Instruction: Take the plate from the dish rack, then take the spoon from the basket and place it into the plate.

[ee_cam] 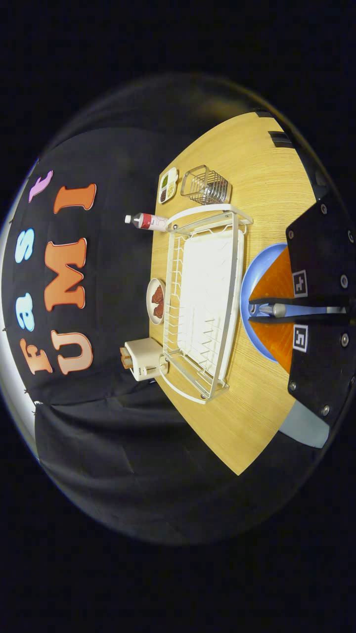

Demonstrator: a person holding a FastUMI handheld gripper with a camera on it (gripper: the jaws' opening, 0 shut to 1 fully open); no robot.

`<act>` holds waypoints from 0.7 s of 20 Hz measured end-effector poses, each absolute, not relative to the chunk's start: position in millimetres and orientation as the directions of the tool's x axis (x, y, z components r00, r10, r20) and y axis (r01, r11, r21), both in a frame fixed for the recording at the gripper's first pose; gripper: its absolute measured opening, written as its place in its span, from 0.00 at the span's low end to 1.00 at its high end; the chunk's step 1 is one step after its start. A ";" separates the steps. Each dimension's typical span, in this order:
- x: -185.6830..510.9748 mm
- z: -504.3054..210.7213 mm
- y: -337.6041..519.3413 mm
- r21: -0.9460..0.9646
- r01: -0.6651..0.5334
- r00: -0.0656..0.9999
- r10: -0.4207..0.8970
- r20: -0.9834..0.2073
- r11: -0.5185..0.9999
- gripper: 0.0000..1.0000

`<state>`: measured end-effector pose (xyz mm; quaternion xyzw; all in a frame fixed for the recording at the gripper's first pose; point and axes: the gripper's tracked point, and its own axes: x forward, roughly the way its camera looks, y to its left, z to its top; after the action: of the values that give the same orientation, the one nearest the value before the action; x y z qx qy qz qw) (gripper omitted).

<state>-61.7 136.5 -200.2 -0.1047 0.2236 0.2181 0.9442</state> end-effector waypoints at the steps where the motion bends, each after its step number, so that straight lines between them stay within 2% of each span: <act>1: -60.1 -203.3 138.2 -0.110 -0.462 0.804 0.363 -0.472 0.880 0.06; 3: -57.4 -211.2 137.9 -0.120 -0.460 0.798 0.350 -0.490 0.880 0.05; 4: -55.6 -214.8 139.1 -0.117 -0.458 0.794 0.346 -0.500 0.881 0.09; 11: -41.8 -207.8 128.8 -0.115 -0.416 0.806 0.307 -0.506 0.902 0.18; 13: -36.9 -199.1 124.7 -0.107 -0.398 0.814 0.297 -0.499 0.911 0.23; 14: -33.6 -192.4 120.7 -0.107 -0.387 0.822 0.289 -0.491 0.916 0.31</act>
<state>-33.6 120.7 -192.4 -0.1015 0.2395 0.1780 0.9490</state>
